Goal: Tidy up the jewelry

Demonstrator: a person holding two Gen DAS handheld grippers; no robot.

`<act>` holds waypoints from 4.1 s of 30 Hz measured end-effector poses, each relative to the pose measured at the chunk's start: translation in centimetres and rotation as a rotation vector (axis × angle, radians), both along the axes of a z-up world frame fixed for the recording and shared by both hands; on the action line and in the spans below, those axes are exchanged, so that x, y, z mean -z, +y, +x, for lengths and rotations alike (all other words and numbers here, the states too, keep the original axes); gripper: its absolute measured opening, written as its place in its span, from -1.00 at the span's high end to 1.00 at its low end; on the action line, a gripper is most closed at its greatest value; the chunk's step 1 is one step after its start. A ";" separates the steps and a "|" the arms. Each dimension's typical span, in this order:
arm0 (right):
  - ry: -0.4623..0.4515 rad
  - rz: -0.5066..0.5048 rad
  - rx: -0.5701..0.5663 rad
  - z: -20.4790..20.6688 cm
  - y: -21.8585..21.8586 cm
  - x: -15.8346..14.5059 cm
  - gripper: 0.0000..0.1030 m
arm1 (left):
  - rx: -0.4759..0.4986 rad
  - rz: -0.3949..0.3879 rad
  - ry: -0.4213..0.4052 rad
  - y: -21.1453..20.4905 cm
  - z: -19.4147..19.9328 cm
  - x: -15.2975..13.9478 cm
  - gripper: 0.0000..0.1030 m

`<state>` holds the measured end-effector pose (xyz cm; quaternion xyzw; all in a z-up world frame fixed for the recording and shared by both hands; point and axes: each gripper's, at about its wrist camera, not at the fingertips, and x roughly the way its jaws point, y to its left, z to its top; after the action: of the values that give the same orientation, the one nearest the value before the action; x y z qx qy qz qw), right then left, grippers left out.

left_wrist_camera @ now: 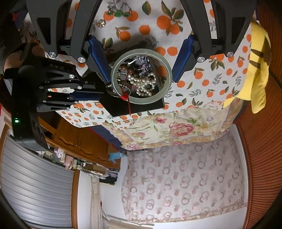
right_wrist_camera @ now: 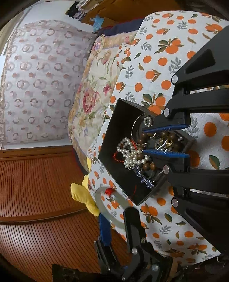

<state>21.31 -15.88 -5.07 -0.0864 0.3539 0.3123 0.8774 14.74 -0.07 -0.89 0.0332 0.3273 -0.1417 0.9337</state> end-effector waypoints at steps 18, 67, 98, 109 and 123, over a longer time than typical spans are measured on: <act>-0.006 0.026 0.076 -0.1 -4.0 -0.2 0.37 | 0.037 0.033 0.068 -3.5 3.7 2.1 -0.33; 0.108 -0.117 -0.122 -9.3 4.3 4.9 0.36 | -0.098 0.008 0.143 5.7 -6.6 6.6 -0.85; 0.061 -0.079 -0.037 -10.6 -0.7 3.5 0.67 | 0.071 0.024 0.199 -1.6 -6.0 7.4 0.12; 0.060 -0.071 -0.028 -10.6 -1.4 3.4 0.67 | 0.080 0.088 0.177 -2.4 -6.8 7.9 0.58; 0.060 -0.073 -0.028 -10.5 -1.4 3.4 0.67 | 0.073 0.047 0.166 -1.9 -6.9 7.2 0.91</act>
<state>10.78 -17.25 -8.47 -0.1138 0.3898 0.3141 0.8582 7.88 -1.98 -8.12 0.0550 0.4055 -0.1702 0.8964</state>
